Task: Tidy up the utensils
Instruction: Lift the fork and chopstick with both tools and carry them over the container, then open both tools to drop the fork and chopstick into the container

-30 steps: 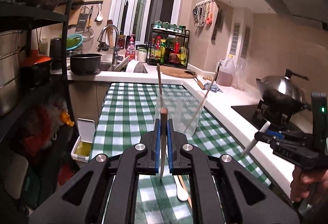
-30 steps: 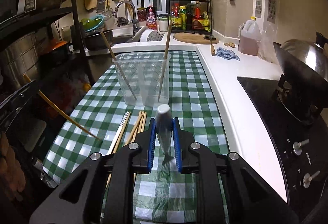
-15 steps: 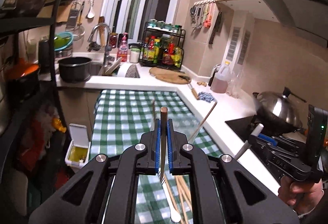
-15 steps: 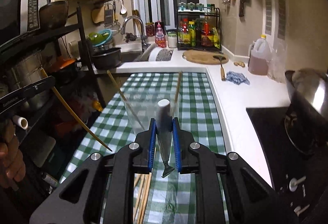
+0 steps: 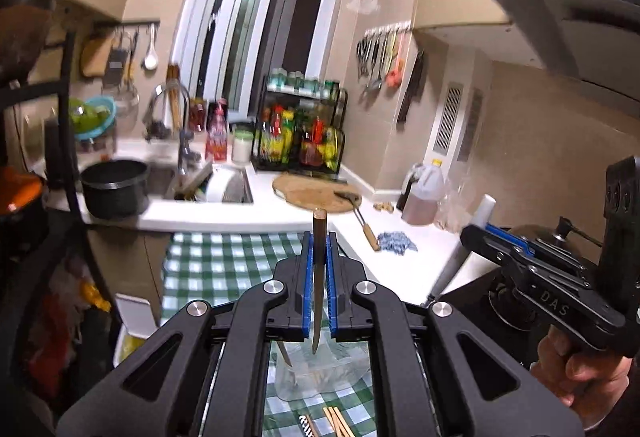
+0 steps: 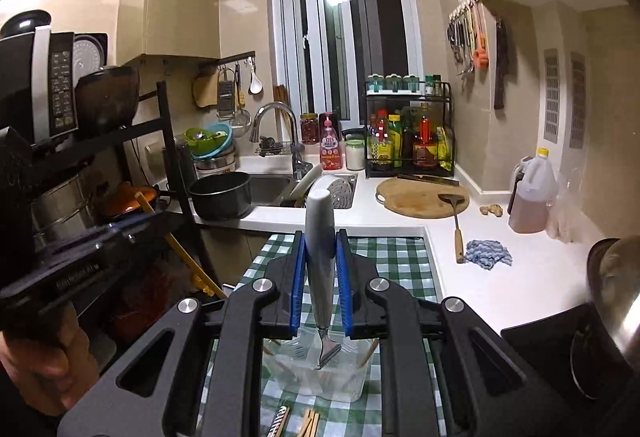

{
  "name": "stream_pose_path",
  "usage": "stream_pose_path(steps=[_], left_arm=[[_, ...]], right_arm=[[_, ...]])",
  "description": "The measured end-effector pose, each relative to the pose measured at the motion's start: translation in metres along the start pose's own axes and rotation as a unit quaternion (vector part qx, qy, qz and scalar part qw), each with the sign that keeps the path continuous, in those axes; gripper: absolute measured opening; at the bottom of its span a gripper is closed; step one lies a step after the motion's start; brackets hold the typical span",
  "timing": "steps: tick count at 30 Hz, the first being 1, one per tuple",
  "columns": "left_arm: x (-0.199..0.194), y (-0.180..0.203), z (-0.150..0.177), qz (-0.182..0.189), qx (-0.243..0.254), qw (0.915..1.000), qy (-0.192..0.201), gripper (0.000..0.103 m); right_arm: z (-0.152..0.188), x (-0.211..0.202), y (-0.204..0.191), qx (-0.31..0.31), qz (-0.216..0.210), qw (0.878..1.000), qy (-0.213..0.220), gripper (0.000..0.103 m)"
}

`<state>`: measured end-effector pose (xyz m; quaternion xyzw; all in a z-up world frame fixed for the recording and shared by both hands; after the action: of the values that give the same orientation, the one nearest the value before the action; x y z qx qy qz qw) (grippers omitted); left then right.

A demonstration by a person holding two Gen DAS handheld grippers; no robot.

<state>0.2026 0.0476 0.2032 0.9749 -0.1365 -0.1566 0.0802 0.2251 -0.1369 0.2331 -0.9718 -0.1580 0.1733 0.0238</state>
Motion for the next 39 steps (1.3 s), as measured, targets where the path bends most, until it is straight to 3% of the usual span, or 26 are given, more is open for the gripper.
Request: stream_pose_path(steps=[6,15,23,26,29,39], left_arm=[[0.033,-0.003,0.028,0.000,0.012,0.9997,-0.021,0.006],[0.056,-0.009,0.056,0.008,0.025,0.9985,-0.048,0.006],[0.067,-0.011,0.068,0.011,0.029,0.9975,-0.064,0.006],[0.069,-0.013,0.070,0.014,0.025,0.9970,-0.071,0.006],[0.061,-0.016,0.063,0.021,0.015,0.9980,-0.058,0.009],[0.007,-0.011,0.033,0.018,0.019,0.9996,0.011,0.009]], right_arm=[[0.030,0.049,0.005,-0.011,0.008,1.000,-0.024,0.014],[0.070,0.089,0.007,-0.018,0.003,0.998,-0.058,0.013],[0.100,0.102,0.007,-0.019,0.009,0.996,-0.089,0.013],[0.106,0.102,0.007,-0.021,0.016,0.994,-0.103,0.020],[0.102,0.094,0.009,-0.027,0.029,0.994,-0.102,0.033],[0.064,0.033,0.005,-0.058,0.058,0.996,-0.044,0.033]])
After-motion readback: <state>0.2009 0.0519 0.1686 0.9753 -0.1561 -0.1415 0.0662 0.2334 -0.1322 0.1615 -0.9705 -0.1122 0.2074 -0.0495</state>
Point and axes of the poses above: each gripper's, at about its wrist camera, not at the fingertips, and x roughly the way its jaws point, y to its right, z to its underside, the point moved 4 cm from there along x, roughly the way its jaws point, and after that the axes turned 3 degrees about y, right-handed, at the moved point
